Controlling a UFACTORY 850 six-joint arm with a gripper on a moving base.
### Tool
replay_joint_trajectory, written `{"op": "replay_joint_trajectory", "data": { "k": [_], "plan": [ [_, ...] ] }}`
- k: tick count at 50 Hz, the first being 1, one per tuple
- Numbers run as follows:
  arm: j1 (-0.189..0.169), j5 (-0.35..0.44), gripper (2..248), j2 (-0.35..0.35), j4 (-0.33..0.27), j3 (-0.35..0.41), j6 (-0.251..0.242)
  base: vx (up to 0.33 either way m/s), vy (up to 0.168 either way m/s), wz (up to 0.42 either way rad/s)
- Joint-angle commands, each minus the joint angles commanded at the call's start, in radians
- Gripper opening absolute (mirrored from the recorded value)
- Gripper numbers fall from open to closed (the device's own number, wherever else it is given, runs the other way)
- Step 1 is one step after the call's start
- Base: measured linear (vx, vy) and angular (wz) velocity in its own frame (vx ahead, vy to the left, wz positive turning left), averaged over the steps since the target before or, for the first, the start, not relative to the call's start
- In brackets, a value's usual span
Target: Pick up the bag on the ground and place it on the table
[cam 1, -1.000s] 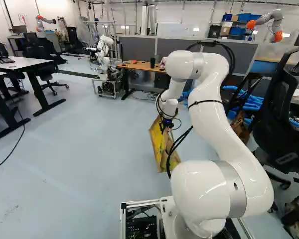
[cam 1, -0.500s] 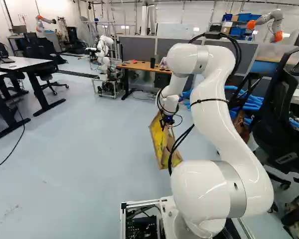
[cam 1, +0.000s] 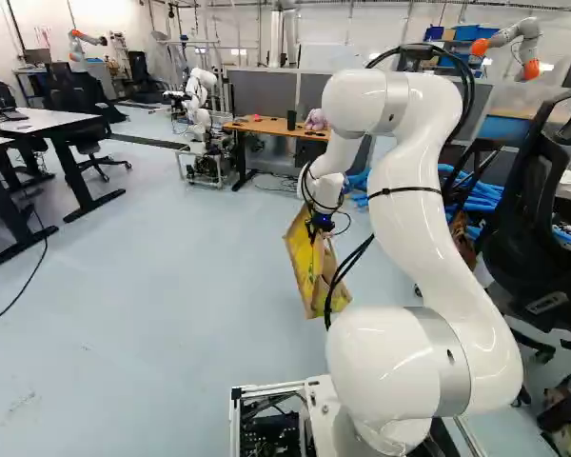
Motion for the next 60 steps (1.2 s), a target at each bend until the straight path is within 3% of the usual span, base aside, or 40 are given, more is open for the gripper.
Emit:
{"op": "replay_joint_trajectory", "data": {
  "k": [60],
  "plan": [
    [0.006, -0.255, 22, 0.178, -0.101, 0.044, 0.000, 0.000, 0.000, 0.000]
  ]
}}
